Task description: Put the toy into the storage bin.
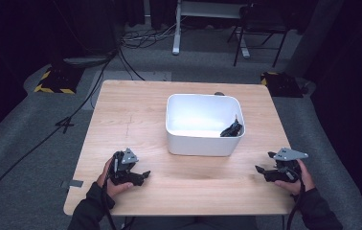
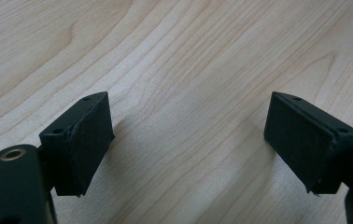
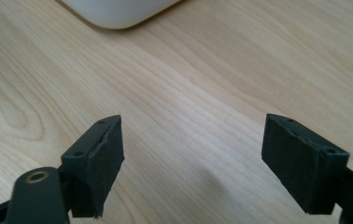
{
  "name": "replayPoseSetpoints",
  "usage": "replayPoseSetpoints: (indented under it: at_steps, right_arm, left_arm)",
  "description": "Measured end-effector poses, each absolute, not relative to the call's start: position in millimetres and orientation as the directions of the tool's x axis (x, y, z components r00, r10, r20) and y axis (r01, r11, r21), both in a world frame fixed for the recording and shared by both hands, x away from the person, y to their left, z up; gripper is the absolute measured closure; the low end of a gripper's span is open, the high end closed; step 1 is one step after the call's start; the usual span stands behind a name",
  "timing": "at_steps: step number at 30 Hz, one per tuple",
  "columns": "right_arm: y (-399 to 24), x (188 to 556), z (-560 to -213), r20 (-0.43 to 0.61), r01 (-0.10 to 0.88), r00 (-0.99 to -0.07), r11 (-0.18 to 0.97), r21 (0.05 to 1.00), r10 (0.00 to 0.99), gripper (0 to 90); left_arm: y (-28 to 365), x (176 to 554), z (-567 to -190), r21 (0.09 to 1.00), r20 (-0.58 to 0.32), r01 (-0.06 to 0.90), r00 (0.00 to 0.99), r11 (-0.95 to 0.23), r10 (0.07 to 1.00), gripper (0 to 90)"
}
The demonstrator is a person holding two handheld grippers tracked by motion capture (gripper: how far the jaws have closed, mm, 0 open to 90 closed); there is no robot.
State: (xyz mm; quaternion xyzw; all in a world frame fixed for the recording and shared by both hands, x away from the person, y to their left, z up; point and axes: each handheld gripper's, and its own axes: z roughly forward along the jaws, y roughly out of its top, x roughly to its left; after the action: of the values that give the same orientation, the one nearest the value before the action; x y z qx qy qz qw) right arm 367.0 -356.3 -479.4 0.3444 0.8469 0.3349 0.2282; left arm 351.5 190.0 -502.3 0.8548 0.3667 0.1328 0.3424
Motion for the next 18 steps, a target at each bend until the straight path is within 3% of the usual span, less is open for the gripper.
replayPoseSetpoints:
  at_steps: [18]
  right_arm:
    - [-377.7, 354.7, -496.4, -0.083, 0.494, -0.633, 0.485, 0.721, 0.769, 21.4]
  left_arm:
    - [189.7, 352.0, -502.2, 0.681, -0.022, 0.537, 0.695, -0.498, 0.719, 15.4]
